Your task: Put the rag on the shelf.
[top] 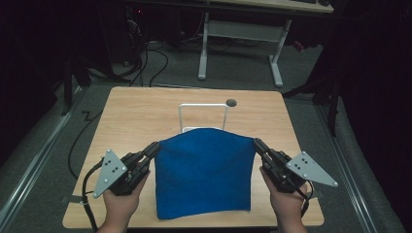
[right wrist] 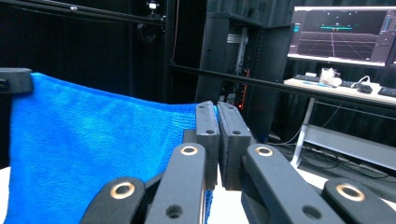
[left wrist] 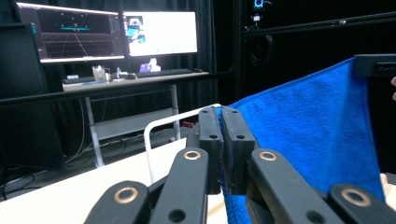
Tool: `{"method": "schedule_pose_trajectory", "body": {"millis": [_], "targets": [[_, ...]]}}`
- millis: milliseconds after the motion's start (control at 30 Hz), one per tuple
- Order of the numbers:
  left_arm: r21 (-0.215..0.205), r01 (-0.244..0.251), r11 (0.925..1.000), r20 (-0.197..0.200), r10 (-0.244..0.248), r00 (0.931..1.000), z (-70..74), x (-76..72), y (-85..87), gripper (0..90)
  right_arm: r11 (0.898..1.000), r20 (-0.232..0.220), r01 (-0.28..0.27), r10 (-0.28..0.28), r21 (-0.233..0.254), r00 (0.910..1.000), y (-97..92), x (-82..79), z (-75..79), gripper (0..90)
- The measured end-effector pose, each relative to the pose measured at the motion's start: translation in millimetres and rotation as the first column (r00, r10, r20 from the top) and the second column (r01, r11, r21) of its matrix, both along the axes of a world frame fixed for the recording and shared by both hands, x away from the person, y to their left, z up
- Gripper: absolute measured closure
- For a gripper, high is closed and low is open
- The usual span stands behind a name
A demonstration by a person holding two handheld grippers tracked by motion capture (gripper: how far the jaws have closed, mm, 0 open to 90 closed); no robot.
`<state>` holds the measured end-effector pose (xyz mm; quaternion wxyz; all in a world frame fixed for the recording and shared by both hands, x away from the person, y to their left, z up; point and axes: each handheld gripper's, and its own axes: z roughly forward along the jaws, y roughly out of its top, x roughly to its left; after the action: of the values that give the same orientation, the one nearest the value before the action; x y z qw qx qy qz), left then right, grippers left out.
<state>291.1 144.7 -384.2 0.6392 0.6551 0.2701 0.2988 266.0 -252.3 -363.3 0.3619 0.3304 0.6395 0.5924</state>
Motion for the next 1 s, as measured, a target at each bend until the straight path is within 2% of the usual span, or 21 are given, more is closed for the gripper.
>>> {"method": "schedule_pose_trajectory", "body": {"millis": [167, 233, 333, 400, 567, 667, 767, 867, 1000], "targets": [[-0.008, -0.003, 1.0, -0.001, 0.003, 1.0, 7.0, 15.7, 1.1, 88.3, 1.0, 0.008, 0.0, 0.0, 0.0, 1.0, -1.5, 7.8, 8.0, 88.9], [0.003, -0.008, 1.0, -0.01, 0.008, 0.9999, 9.3, 25.6, -0.5, 88.3, 1.0, 0.009, 0.004, -0.004, 0.008, 0.9999, -1.8, 12.6, 11.3, 88.8], [0.001, -0.005, 1.0, -0.025, 0.005, 0.9997, 13.0, 40.9, -0.8, 88.3, 1.0, 0.002, 0.012, -0.012, 0.005, 0.9999, -2.4, 23.9, 16.4, 88.8], [0.004, -0.018, 0.9998, -0.019, 0.018, 0.9997, 17.0, 50.2, -0.4, 88.3, 1.0, 0.004, 0.027, -0.027, -0.011, 0.9996, -1.9, 31.2, 19.6, 88.9], [0.013, -0.037, 0.9992, -0.033, 0.038, 0.9987, 26.7, 71.2, 1.8, 88.3, 0.999, -0.009, 0.038, -0.038, -0.006, 0.9992, -2.9, 49.6, 28.1, 89.0], [0.025, -0.033, 0.9991, -0.059, 0.035, 0.9976, 32.3, 89.1, 3.9, 88.3, 0.999, -0.011, 0.047, -0.047, -0.011, 0.9988, -4.1, 61.6, 32.9, 89.0], [0.033, -0.047, 0.9983, -0.064, 0.049, 0.9967, 35.9, 102.0, 4.6, 88.3, 0.999, -0.025, 0.051, -0.05, 0.003, 0.9984, -6.0, 74.2, 36.9, 89.0], [0.055, -0.065, 0.9964, -0.054, 0.068, 0.9963, 40.3, 112.8, 2.7, 88.3, 0.998, -0.036, 0.059, -0.059, 0.006, 0.9976, -7.1, 86.0, 40.9, 89.0], [0.048, -0.081, 0.9956, -0.045, 0.083, 0.9955, 46.6, 125.9, 0.4, 88.3, 0.997, -0.05, 0.074, -0.074, 0.007, 0.996, -6.0, 100.1, 45.2, 89.1]]}}
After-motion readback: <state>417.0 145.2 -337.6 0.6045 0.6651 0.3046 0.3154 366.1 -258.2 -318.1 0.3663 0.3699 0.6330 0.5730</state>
